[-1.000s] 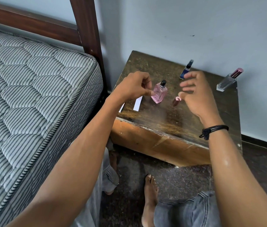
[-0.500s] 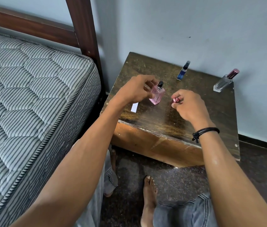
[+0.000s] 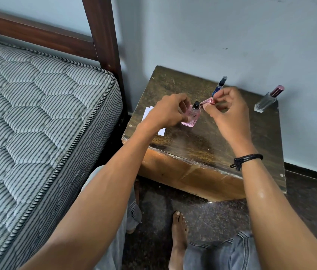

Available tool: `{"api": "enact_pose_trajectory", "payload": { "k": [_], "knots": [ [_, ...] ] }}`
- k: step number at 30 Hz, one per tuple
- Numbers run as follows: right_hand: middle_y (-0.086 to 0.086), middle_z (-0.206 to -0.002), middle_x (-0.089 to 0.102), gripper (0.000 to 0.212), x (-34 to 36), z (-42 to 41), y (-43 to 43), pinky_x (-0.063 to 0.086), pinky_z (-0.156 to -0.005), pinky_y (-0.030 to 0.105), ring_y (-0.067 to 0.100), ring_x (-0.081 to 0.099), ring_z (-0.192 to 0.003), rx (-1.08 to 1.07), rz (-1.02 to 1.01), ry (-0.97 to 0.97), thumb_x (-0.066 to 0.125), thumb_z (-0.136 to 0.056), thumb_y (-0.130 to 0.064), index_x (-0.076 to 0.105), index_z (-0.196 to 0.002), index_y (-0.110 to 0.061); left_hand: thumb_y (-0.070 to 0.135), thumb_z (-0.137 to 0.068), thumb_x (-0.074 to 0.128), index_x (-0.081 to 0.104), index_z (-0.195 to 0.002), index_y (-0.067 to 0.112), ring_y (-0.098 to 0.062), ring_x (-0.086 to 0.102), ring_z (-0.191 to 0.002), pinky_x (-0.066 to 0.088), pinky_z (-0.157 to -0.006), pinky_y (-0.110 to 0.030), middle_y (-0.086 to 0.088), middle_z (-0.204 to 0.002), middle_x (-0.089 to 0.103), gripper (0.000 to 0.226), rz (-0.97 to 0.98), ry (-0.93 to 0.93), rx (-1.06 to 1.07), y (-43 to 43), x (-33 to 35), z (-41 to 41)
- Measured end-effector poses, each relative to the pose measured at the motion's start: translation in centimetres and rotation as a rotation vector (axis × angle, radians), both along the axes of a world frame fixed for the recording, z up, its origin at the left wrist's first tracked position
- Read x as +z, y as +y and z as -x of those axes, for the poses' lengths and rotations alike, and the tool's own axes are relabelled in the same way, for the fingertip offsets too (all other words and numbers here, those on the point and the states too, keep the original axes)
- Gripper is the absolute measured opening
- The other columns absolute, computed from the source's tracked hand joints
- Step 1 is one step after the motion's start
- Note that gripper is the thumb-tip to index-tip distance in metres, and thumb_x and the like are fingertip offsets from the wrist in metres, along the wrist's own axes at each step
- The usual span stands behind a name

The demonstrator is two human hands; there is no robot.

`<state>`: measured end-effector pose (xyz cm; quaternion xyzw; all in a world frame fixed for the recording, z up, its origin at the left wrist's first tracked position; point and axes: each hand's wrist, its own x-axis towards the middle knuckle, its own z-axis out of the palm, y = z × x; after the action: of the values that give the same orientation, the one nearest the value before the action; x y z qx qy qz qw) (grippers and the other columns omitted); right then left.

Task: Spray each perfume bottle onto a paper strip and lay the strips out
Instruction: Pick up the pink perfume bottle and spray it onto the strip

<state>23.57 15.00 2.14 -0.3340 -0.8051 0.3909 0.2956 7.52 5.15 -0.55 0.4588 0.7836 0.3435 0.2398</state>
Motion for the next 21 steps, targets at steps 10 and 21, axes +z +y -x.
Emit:
{"api": "enact_pose_trajectory", "payload": {
  "k": [10,21],
  "knots": [
    [-0.01,-0.095,0.071,0.019,0.1,0.4,-1.1,0.053,-0.072,0.018,0.006,0.067,-0.081,0.069,-0.08,0.096,0.076,-0.088,-0.012,0.063,-0.099,-0.021,0.012,-0.08,0.08,0.066,-0.102,0.017,-0.011,0.067,-0.079,0.054,-0.073,-0.027,0.005,-0.091,0.069,0.026,-0.019,0.019,0.004,-0.3,-0.1,0.0],
    [-0.013,-0.108,0.068,0.024,-1.0,0.8,-0.8,0.06,-0.077,0.026,0.005,0.068,-0.085,0.124,-0.25,-0.024,0.075,-0.091,-0.018,0.068,-0.113,-0.024,0.019,-0.079,0.084,0.066,-0.099,0.021,-0.002,0.065,-0.075,0.054,-0.072,-0.021,0.009,-0.085,0.068,0.027,-0.052,-0.009,-0.029,-0.3,-0.2,0.3]
  ]
}}
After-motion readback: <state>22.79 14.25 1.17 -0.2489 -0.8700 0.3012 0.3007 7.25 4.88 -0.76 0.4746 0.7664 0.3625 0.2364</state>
